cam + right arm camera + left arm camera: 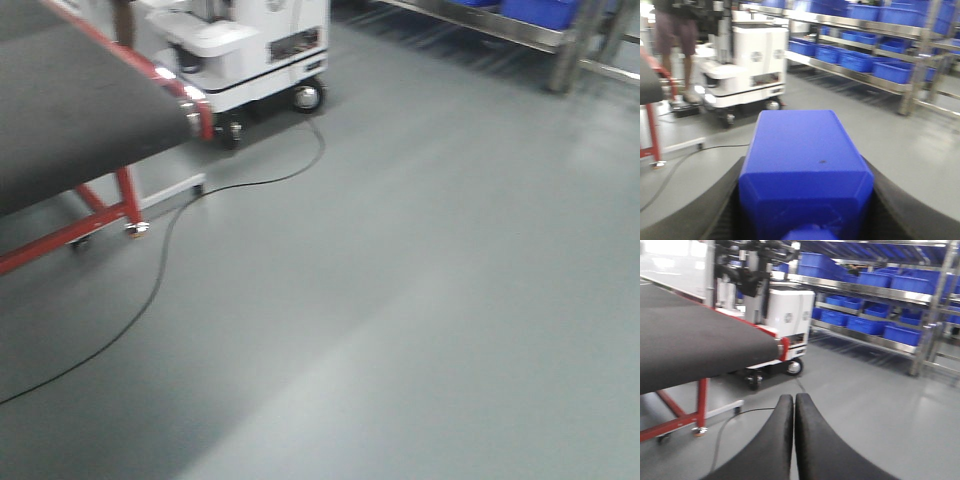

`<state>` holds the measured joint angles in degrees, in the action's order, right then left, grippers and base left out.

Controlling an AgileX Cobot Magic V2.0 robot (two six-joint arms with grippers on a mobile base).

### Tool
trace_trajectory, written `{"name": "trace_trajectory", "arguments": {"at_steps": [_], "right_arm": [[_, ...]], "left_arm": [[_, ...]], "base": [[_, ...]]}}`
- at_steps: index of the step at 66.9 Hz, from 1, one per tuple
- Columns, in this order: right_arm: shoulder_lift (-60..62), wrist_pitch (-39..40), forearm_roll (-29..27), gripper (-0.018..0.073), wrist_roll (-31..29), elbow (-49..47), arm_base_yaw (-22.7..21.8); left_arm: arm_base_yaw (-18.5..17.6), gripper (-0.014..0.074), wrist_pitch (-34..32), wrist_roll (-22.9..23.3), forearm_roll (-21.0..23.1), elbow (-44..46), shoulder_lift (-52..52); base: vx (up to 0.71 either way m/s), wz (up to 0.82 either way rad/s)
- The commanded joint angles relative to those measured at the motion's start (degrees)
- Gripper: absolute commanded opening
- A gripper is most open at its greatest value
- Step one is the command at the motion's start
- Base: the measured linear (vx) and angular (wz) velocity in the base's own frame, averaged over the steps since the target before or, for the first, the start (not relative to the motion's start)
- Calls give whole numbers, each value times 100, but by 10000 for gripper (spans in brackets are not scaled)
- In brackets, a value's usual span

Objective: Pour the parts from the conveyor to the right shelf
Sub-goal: 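Drive the base away from the conveyor holding the block in the right gripper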

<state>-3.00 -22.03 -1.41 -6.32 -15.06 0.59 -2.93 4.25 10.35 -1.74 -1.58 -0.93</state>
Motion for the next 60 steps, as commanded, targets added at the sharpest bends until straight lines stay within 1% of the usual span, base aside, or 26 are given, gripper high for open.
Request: {"name": "trace_trajectory", "arguments": {"at_steps": [1, 26, 60], "right_arm": [[-72, 476, 19, -4, -32, -153, 2], [-72, 476, 19, -4, -32, -153, 2], [-72, 476, 19, -4, -32, -153, 2]], "left_arm": [[-31, -6, -425, 25, 49, -123, -47], [-31, -6, -425, 25, 49, -123, -47], [-31, -6, -425, 25, 49, -123, -47]], "base": [[-17, -67], [-17, -73], [-10, -89]]}}
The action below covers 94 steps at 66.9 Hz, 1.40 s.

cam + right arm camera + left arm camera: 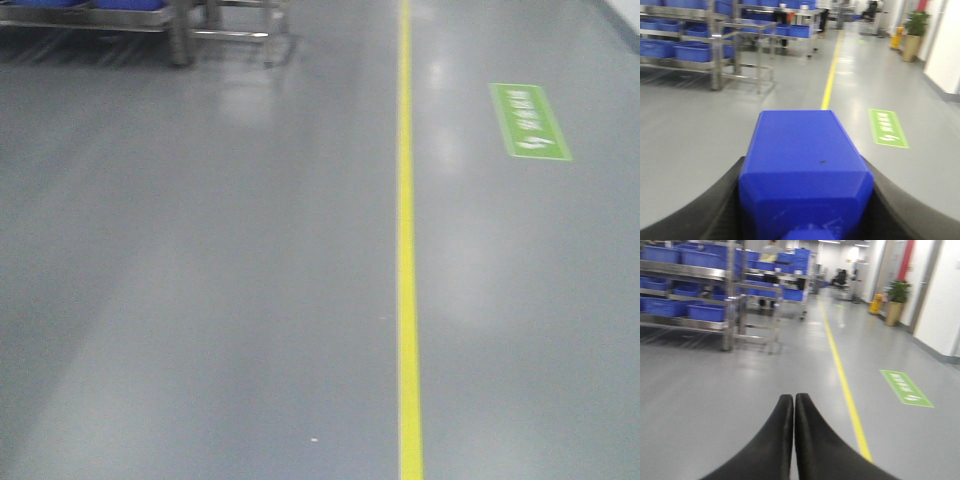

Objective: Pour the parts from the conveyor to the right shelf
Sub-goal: 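Drive the base away from the conveyor holding the block in the right gripper, then drive along the yellow-lined aisle toward the shelves of blue bins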

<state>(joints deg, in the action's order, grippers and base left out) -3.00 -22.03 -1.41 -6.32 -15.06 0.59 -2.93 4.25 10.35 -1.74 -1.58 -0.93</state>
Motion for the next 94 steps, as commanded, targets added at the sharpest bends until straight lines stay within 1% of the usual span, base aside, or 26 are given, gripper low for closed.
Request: {"name": "trace_trajectory", "arguments": {"at_steps": [1, 18, 39, 63, 94], "right_arm": [[-72, 476, 19, -4, -32, -153, 2], [-72, 469, 19, -4, -32, -153, 2], [-72, 469, 19, -4, -32, -153, 2], [-72, 469, 19, -4, -32, -153, 2], [-72, 474, 19, -4, -32, -153, 2]], "left_arm": [[-31, -6, -425, 25, 49, -123, -47], [-31, -6, -425, 25, 49, -123, -47], [-31, -6, -425, 25, 49, -123, -47], [-31, -6, -425, 25, 49, -123, -47], [-31, -6, -425, 25, 49, -123, -47]], "base": [[-5, -79], [-1, -61], [10, -21], [25, 2], [41, 14]]}}
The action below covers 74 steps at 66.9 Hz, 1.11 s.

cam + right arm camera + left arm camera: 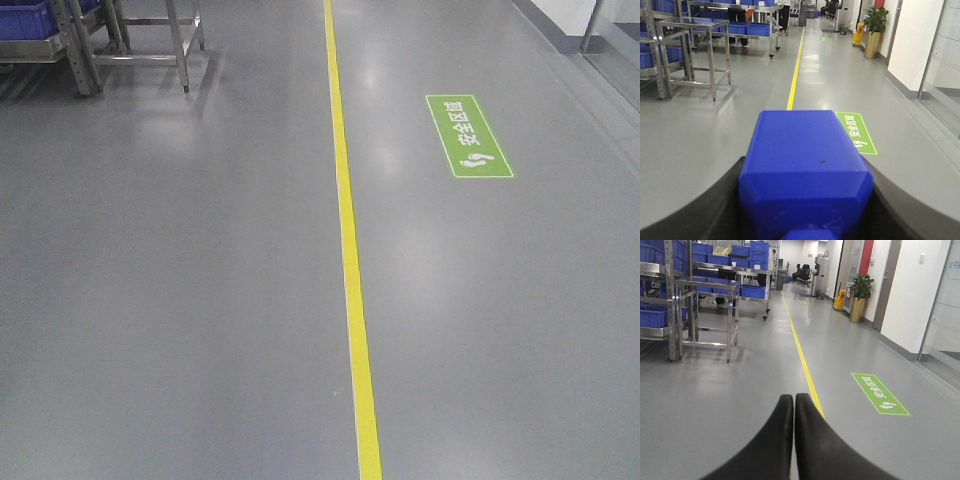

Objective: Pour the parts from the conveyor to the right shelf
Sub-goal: 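Drive along the yellow-lined aisle toward the shelves of blue bins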

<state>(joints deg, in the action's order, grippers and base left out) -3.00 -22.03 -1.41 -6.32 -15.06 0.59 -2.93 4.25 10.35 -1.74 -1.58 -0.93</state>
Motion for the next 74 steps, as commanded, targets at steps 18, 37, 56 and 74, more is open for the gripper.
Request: {"name": "trace_trajectory", "arguments": {"at_steps": [18, 37, 56, 74], "right_arm": [[-72, 472, 25, -4, -32, -153, 2], [-72, 472, 25, -4, -32, -153, 2], [-72, 472, 25, -4, -32, -153, 2], [-72, 472, 25, -4, -32, -153, 2]], "left_arm": [[-31, -6, -425, 25, 49, -123, -47], [-31, -6, -425, 25, 49, -123, -47], [-31, -6, -425, 25, 49, -123, -47], [-31, -6, -425, 25, 49, -123, -47]], "base": [[50, -3], [56, -10], [61, -7], [65, 4]]}}
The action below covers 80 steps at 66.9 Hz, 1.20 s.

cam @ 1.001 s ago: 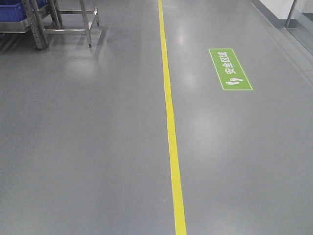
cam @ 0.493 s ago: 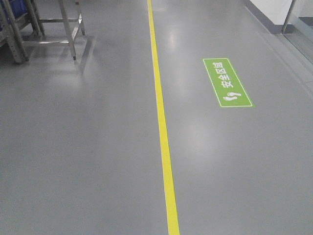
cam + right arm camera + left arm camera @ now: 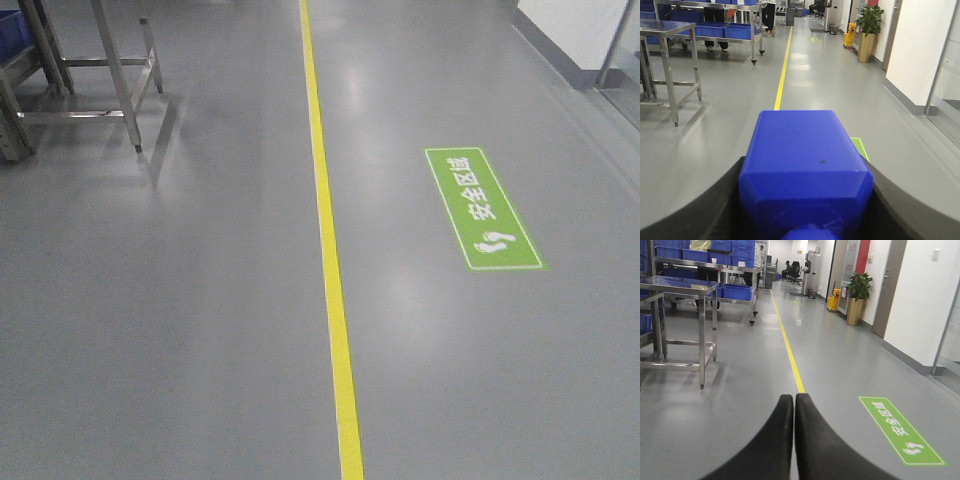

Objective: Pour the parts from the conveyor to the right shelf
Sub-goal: 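Drive along the yellow-lined aisle toward the shelves of blue bins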

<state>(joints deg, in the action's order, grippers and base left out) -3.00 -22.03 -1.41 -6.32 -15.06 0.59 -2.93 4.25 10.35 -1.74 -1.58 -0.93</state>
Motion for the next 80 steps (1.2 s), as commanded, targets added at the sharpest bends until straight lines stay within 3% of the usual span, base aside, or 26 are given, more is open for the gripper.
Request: {"name": "trace_trajectory", "arguments": {"at_steps": [1, 80], "right_arm": [[-72, 472, 25, -4, -32, -153, 2], [-72, 468, 25, -4, -32, -153, 2]], "left_arm": [[-31, -6, -425, 25, 49, -123, -47], [-31, -6, -425, 25, 49, -123, -47]], "base": [[67, 12], [69, 3]]}}
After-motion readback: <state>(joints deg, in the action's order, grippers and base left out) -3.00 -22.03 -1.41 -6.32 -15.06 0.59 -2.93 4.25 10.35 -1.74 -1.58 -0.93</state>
